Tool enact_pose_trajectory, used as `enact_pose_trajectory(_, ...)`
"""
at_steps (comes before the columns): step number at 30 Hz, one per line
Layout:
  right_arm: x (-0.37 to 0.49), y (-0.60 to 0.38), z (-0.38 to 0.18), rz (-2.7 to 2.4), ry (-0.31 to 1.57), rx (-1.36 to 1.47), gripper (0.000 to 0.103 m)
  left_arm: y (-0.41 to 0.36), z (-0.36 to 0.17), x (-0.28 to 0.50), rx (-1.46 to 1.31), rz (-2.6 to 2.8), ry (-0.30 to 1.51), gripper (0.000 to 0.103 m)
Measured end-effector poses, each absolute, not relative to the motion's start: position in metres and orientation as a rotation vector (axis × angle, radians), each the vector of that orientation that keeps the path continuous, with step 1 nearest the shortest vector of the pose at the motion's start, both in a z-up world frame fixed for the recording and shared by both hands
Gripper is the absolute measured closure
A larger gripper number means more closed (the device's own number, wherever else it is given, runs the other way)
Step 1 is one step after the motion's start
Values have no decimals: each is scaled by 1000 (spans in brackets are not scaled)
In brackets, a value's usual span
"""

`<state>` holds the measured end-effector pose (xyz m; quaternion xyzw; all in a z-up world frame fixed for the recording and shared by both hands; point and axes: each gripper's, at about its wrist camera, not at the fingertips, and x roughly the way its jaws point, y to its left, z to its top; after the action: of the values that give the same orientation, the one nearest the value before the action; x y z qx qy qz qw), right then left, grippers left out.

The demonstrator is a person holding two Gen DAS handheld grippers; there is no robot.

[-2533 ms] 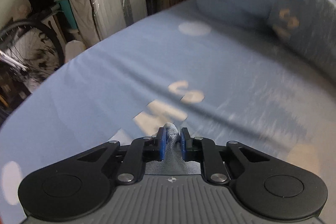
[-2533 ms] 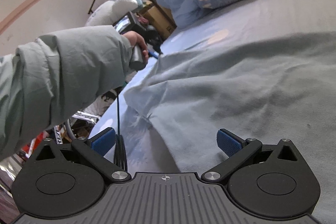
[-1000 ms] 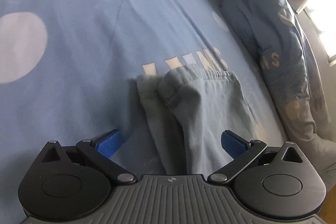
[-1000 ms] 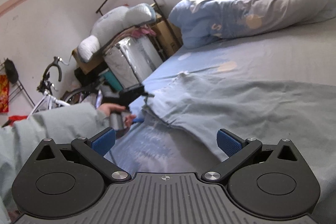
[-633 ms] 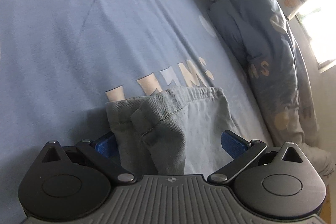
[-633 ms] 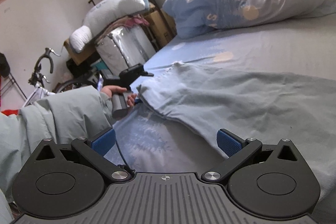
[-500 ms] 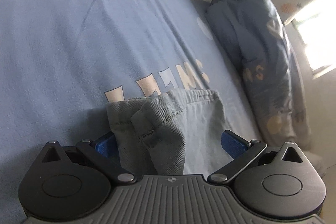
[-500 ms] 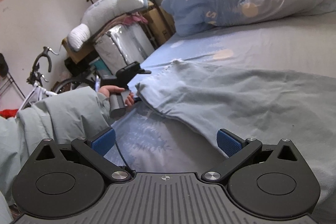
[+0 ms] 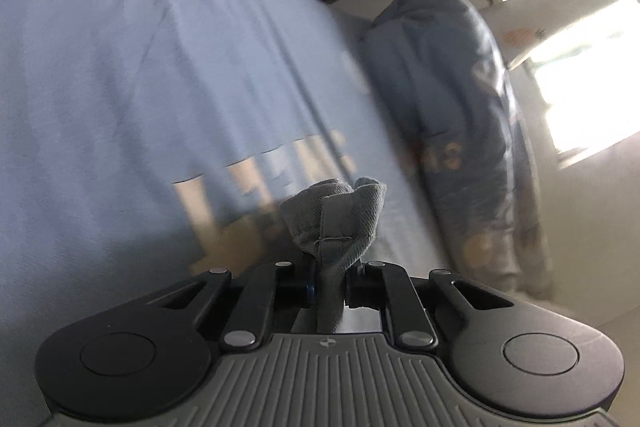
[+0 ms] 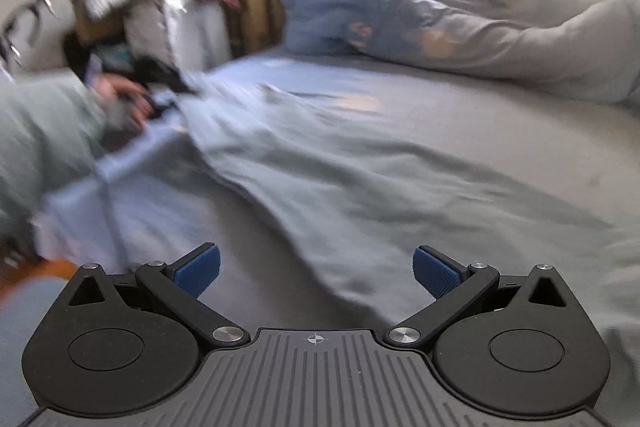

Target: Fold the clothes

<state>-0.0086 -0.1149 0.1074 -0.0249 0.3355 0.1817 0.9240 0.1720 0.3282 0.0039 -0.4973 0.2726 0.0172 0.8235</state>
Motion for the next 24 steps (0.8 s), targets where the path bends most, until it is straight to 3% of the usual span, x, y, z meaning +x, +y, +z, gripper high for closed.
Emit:
enact_pose_trajectory(10,-25,-124,35,101,709,-568,0,332,25,163,-1166,-41,479,88)
enact_pose_trajectory(16,-15,-122,34,112,694,-613,6,330,28,160,-1176,-52,459,88)
enact_pose_trajectory(17,-13,-122,33,114,692,-620,20,330,27,161,-1178,-49,457,88)
enact_pose_trajectory(18,-11,-121,33,115,689,-628,45,330,27,162,-1181,-48,456,88)
enact_pose_trajectory(19,-9,-121,33,117,687,-635,57,331,26,162,-1186,-49,455,88)
enact_pose_trajectory(21,-6,-120,32,121,682,-650,74,334,24,163,-1194,-48,453,88)
enact_pose_trajectory(24,-1,-119,31,126,674,-672,82,338,22,163,-1210,-55,447,87)
